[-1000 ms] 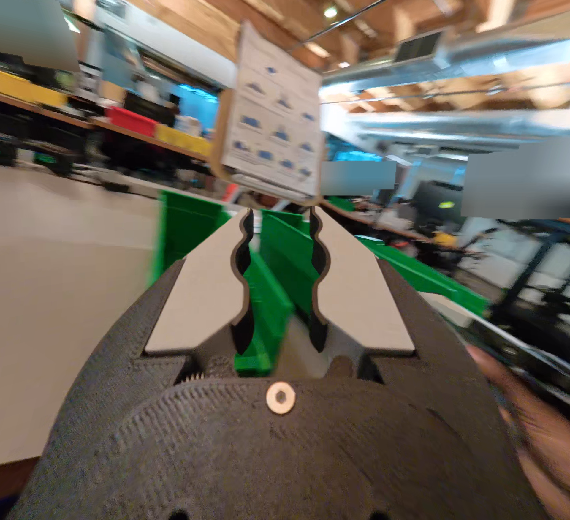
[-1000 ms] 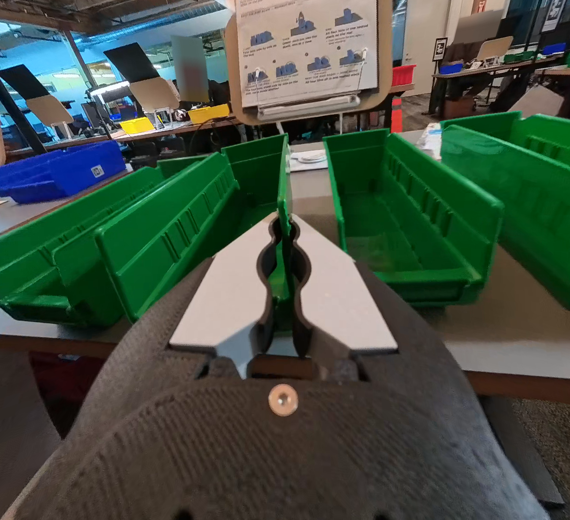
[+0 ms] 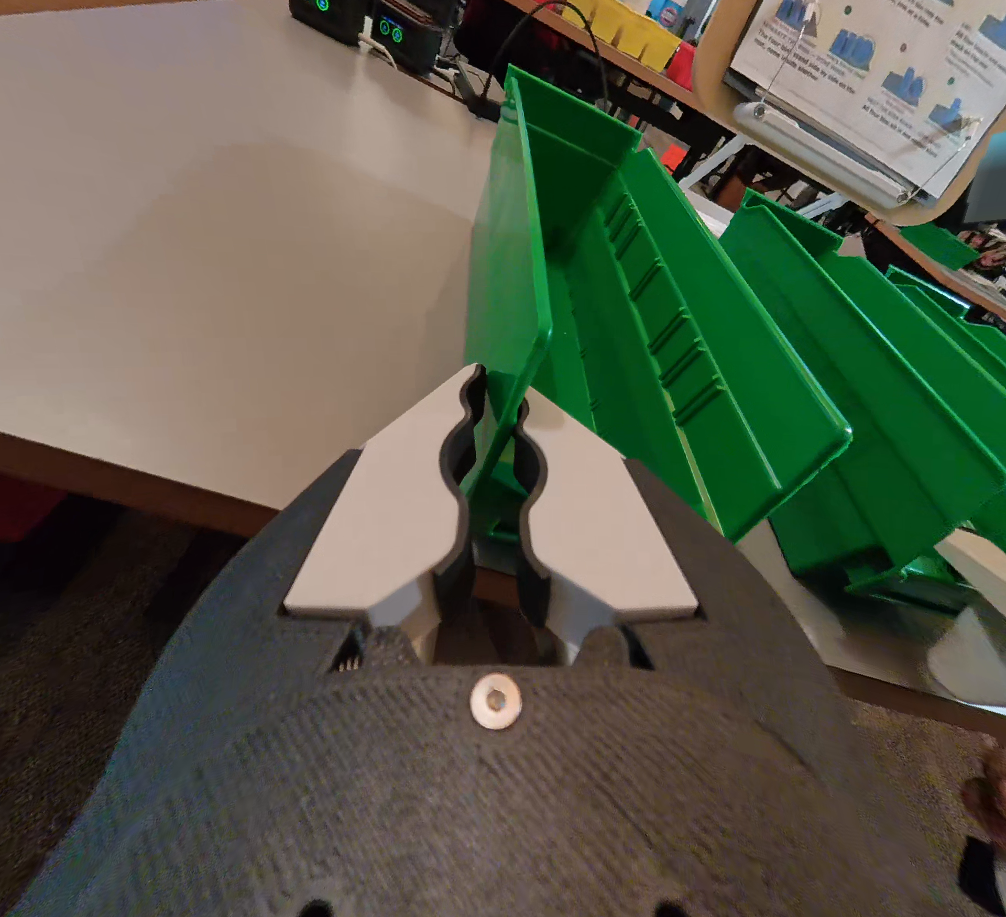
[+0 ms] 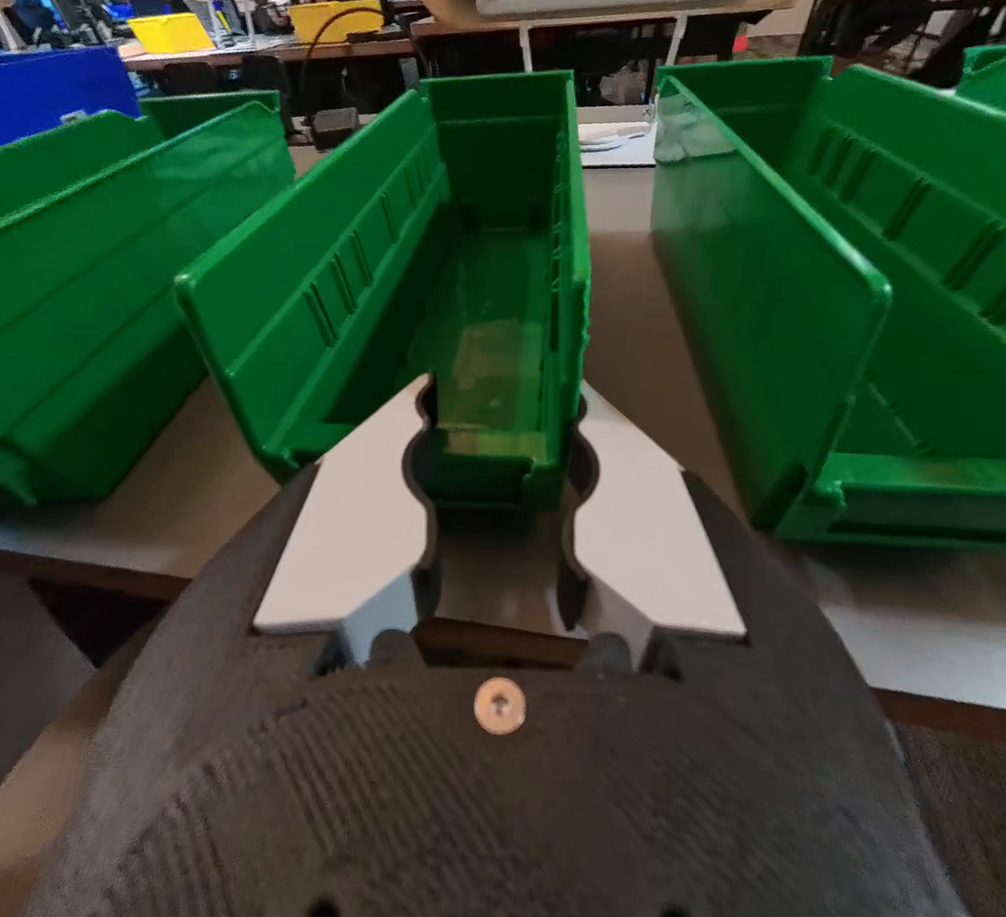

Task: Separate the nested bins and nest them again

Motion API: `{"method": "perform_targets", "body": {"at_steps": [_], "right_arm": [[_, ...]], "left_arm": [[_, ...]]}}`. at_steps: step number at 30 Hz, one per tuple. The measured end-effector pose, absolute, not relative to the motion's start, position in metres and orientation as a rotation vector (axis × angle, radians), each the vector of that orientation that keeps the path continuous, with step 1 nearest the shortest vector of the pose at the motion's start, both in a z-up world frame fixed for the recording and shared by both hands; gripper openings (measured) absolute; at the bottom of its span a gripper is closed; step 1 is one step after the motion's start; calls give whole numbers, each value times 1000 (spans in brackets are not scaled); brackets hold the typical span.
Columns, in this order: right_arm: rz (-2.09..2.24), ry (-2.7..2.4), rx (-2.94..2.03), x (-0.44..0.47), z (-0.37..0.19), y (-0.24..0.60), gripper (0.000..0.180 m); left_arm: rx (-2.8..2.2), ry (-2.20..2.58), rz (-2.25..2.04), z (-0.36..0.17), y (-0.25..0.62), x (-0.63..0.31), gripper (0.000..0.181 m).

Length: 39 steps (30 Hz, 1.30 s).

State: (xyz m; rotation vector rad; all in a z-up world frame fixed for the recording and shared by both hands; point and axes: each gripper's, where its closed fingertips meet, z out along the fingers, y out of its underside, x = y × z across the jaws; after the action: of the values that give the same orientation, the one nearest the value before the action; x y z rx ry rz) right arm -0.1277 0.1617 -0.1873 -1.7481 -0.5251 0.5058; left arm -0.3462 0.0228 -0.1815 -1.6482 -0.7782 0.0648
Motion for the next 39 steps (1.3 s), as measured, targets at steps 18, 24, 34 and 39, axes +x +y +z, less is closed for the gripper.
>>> {"method": "perform_targets", "body": {"at_steps": [18,24,34,39], "right_arm": [[388,-662,-1585,-98,-140,147,30],[529,-773,-1303,-86,-89,121,28],[827,-744,-1472,-70,-112,122,32],[764,-797,-1483,-72,-121,115,30]], "left_arm": [[-1648,-656,-20,-157,27,-353,75],[-1646,-341,276,-136,34,-354,83],[-1843,-349,-34,-173,56,-340,79],[-1804,-327,9,-163,59,-351,75]]}}
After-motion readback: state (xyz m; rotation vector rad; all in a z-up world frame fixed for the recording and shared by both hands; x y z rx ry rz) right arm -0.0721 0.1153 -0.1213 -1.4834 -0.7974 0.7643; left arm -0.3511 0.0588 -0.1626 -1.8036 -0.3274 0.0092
